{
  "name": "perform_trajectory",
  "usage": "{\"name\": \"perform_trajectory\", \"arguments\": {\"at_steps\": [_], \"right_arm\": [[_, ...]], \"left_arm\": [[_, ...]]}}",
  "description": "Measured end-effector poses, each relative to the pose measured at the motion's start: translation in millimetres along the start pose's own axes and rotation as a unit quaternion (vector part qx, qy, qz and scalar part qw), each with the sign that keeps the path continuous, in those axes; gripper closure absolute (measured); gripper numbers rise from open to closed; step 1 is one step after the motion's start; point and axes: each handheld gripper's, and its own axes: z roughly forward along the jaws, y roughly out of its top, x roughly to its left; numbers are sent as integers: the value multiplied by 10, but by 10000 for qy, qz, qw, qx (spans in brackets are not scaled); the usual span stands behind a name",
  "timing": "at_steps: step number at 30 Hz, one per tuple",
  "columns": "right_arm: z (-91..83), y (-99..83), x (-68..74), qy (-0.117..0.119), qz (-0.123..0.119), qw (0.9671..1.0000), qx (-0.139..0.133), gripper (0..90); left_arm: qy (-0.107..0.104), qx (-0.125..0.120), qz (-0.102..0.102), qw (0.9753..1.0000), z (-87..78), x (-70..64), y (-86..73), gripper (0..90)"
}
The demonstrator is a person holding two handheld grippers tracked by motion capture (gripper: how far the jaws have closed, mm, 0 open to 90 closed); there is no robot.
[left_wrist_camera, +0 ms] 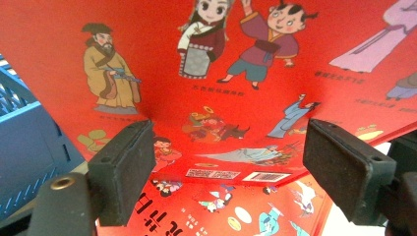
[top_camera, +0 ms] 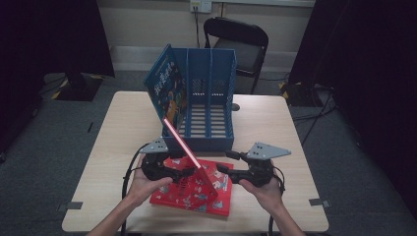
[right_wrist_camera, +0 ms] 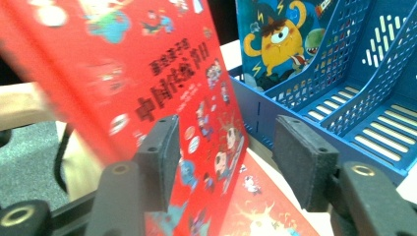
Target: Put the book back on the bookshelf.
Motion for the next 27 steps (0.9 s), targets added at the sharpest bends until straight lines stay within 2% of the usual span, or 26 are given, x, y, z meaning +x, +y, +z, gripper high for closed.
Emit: {"name": "perform_trajectory", "arguments": {"at_steps": [4,7,12,16,20,24,27], "right_arm": [[-99,-40,121,162,-141,9998,10,467],[-83,-70,202,316,-204,9993,48,467],[84,-125,296,608,-260,9976,210,467],[239,-145,347,637,-367,9967,345,477],[381,-155,365,543,-415,9966,468,507],[521,-164,378,169,-459,9971,585,567],[530,-172,363,151,-413,9974,568,582]], "left_arm": [[8,-2,1,10000,0,0,1,202],[9,-4,0,10000,1,4,3,202],[37,5,14,10000,-2,1,7,203],[68,-23,-25,10000,-5,14,10,204],[90,-8,-26,10000,2,12,20,206],[100,-23,-54,9999,14,11,27,206],[165,-72,-93,9998,-3,27,30,220]]}}
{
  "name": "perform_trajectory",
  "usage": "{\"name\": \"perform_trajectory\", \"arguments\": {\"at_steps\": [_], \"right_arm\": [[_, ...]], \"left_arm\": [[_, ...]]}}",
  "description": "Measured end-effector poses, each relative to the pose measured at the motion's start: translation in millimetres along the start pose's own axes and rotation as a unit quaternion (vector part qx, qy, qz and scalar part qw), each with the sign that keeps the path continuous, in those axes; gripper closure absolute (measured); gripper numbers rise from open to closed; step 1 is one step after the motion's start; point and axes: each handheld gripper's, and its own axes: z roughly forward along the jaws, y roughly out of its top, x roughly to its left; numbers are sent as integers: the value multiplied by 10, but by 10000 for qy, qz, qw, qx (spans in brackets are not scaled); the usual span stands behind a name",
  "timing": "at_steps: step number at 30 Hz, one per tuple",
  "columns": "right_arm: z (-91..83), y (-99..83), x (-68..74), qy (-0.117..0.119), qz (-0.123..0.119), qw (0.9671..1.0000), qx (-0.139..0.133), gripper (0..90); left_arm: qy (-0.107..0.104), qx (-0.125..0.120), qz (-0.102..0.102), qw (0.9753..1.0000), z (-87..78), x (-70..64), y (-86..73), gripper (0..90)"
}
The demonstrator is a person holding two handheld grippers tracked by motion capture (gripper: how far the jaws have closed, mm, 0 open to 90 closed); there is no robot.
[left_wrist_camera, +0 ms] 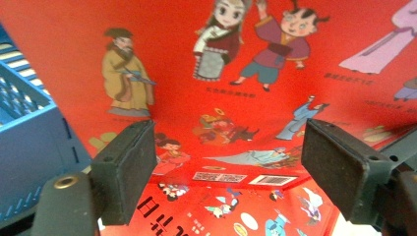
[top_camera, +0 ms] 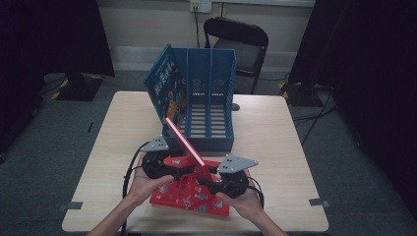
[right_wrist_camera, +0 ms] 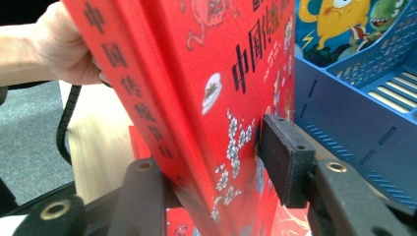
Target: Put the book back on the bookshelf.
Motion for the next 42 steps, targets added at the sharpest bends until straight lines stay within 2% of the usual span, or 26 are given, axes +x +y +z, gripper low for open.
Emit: {"name": "perform_trajectory", "arguments": {"at_steps": [2,5,7,9,13,19,24,27,29,33,35,38,42], "right_arm": [[-28,0,6,-140,-32,9999,35,616],[-68,-28,-26,-239,45,9997,2,648],[-96,-41,-53,-333,60,9994,-14,674],[-122,-51,-85,-391,74,9992,-32,693],[-172,-70,-166,-401,57,9991,-88,747],[-254,-117,-302,-258,98,9994,-209,788],[-269,-125,-283,-137,-31,9997,-204,782],[-265,-119,-252,-52,-111,9998,-175,772],[-261,-114,-249,-46,-116,9998,-160,771],[-255,-109,-292,6,-3,9998,-191,761],[-243,-104,-310,69,70,9997,-232,755],[-202,-66,-313,32,73,9995,-291,755],[-148,5,-324,-12,37,9991,-433,750]], "left_arm": [[39,-39,-86,9999,-22,36,4,227],[139,-13,-48,9999,-54,54,4,229],[190,-84,-100,9997,-70,61,3,230],[314,-93,-68,9994,-87,82,6,230],[393,-42,-151,9991,-89,129,-12,226],[514,-81,-106,9986,-141,160,-11,225],[536,-112,-164,9984,-132,191,-21,221],[467,-8,-87,9989,-89,176,-28,224],[430,58,20,9991,-51,143,-35,273],[640,85,176,9978,-7,87,-30,281],[683,94,206,9974,-10,88,-34,288],[709,87,212,9972,-12,85,-38,322],[641,96,205,9977,-19,75,-39,381]]}}
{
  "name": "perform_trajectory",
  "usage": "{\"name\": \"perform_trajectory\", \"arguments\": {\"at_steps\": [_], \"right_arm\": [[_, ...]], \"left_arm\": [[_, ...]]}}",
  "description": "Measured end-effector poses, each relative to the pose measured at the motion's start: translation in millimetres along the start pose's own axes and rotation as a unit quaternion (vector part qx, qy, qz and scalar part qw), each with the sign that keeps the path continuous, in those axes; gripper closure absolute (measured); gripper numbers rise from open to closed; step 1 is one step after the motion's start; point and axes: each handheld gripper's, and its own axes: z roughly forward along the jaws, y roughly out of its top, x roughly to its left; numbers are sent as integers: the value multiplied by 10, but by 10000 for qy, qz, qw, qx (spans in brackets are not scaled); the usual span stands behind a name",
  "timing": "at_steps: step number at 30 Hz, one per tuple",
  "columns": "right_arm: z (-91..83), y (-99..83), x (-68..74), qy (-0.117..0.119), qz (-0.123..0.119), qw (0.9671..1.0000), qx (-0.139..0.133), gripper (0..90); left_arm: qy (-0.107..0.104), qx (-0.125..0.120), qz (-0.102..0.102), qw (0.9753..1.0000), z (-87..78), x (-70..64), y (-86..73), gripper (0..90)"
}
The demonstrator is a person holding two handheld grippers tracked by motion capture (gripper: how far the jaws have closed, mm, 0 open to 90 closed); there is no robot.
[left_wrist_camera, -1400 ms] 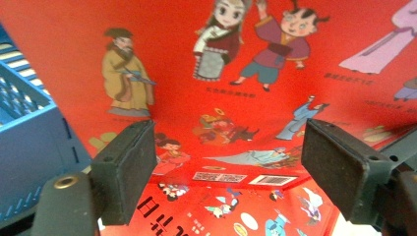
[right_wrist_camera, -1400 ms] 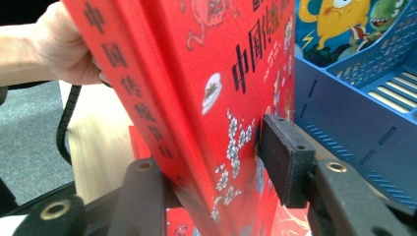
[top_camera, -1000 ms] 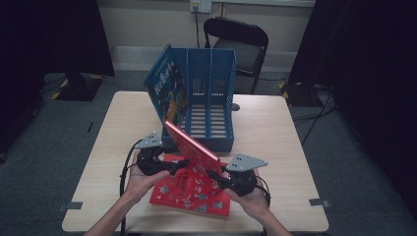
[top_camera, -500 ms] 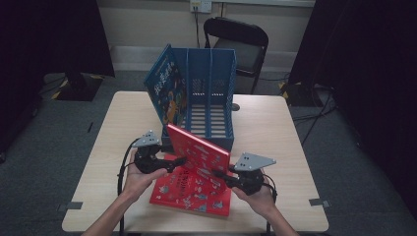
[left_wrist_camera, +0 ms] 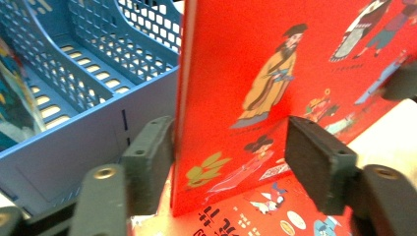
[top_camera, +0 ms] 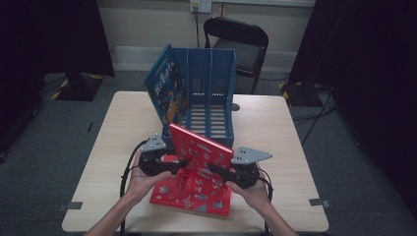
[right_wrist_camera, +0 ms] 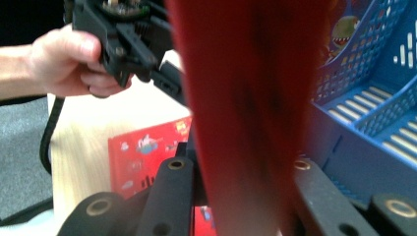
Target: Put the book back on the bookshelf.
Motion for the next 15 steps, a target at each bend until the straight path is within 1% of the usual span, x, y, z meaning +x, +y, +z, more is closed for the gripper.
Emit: {"name": "perform_trajectory", "arguments": {"at_steps": [3,5,7,9,11,12,13,15], "right_arm": [[-15,38,-35,6,25,9999,-106,722],[-19,71,-50,35,64,9996,-287,724],[-10,107,-50,44,33,9991,-410,725],[10,131,-55,56,26,9986,-517,724],[40,146,-64,49,24,9983,-573,723],[52,146,-68,65,46,9981,-612,741],[67,144,-73,150,82,9980,-613,762],[67,145,-69,213,3,9981,-570,779]], "left_arm": [[-37,2,-34,10000,4,-1,5,390],[-38,-7,-71,10000,12,1,8,390],[-12,5,-59,10000,17,0,12,387],[-15,-12,-101,9999,20,12,10,384],[-10,-20,-132,9999,22,24,10,385],[-1,-26,-124,9999,25,26,9,386],[10,-31,-103,9999,25,24,7,387],[38,-46,-70,10000,27,19,-2,386]]}}
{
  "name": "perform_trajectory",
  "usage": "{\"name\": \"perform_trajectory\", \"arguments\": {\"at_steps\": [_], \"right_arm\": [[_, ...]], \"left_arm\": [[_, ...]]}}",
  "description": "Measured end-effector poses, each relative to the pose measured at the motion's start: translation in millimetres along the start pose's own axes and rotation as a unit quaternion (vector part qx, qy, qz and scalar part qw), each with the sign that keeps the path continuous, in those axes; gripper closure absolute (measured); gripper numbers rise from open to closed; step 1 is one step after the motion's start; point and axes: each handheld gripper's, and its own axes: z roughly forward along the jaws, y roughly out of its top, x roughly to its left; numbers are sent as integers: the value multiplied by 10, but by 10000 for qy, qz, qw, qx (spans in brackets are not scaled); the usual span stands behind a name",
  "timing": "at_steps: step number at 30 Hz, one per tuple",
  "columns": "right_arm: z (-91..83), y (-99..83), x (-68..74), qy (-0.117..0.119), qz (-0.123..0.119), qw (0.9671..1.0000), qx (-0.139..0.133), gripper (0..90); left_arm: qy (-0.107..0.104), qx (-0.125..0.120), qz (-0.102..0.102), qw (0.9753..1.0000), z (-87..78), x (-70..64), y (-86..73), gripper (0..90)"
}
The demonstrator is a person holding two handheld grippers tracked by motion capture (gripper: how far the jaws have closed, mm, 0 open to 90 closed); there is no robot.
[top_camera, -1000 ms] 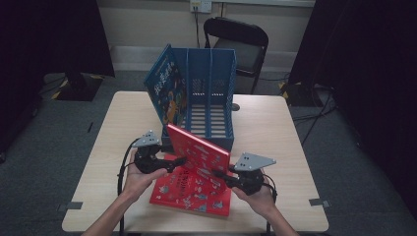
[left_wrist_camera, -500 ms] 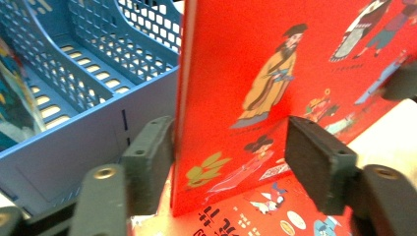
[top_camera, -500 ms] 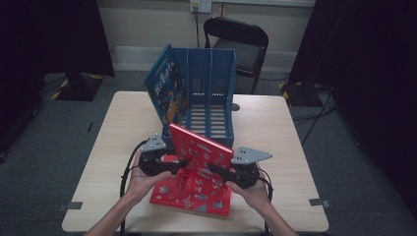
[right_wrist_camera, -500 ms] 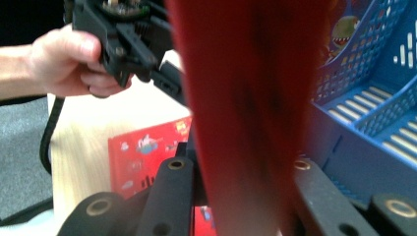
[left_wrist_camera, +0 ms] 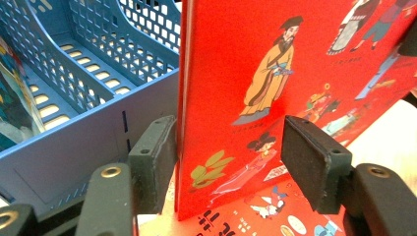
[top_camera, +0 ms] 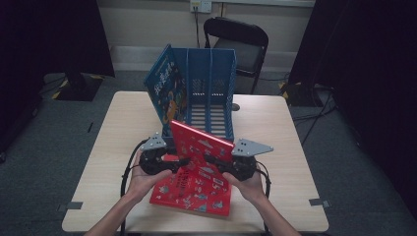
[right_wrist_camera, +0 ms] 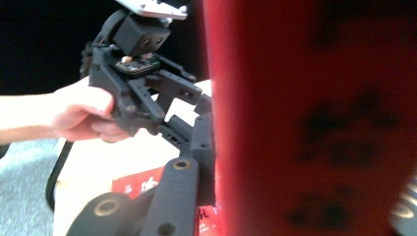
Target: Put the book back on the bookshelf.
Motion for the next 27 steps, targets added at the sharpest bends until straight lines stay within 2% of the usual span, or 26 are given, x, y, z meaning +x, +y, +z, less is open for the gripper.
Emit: {"name": "perform_trajectory", "arguments": {"at_steps": [4,6,8,10,14,16,18,20,22,24,26,27], "right_arm": [[-4,10,21,-66,-29,10000,39,787],[-1,21,16,-102,10,9999,59,790],[1,32,1,-164,62,9998,77,797],[6,44,-25,-208,131,9997,90,799],[22,74,-65,-213,281,9993,126,800],[33,93,-73,-210,327,9991,151,800],[50,114,-79,-195,349,9990,174,801],[72,147,-79,-221,365,9989,211,801],[87,169,-72,-224,338,9989,229,801],[106,180,-65,-243,365,9988,218,802],[108,198,-63,-245,343,9988,248,802],[104,205,-63,-254,368,9987,259,802]], "left_arm": [[37,105,100,9999,4,-32,-30,345],[76,147,73,9998,-10,-44,-40,333],[127,281,42,9995,-36,-44,-50,286],[243,424,118,9987,-89,-43,-74,261],[310,435,-44,9986,-189,23,-156,250],[435,506,-211,9975,-204,76,-215,245],[436,533,-346,9970,-214,128,-278,238],[478,641,-335,9962,-218,168,-319,239],[516,651,-309,9961,-228,191,-348,235],[543,689,-234,9959,-247,214,-367,196],[669,718,-183,9950,-264,226,-382,187],[723,704,-246,9946,-269,231,-399,191]]}}
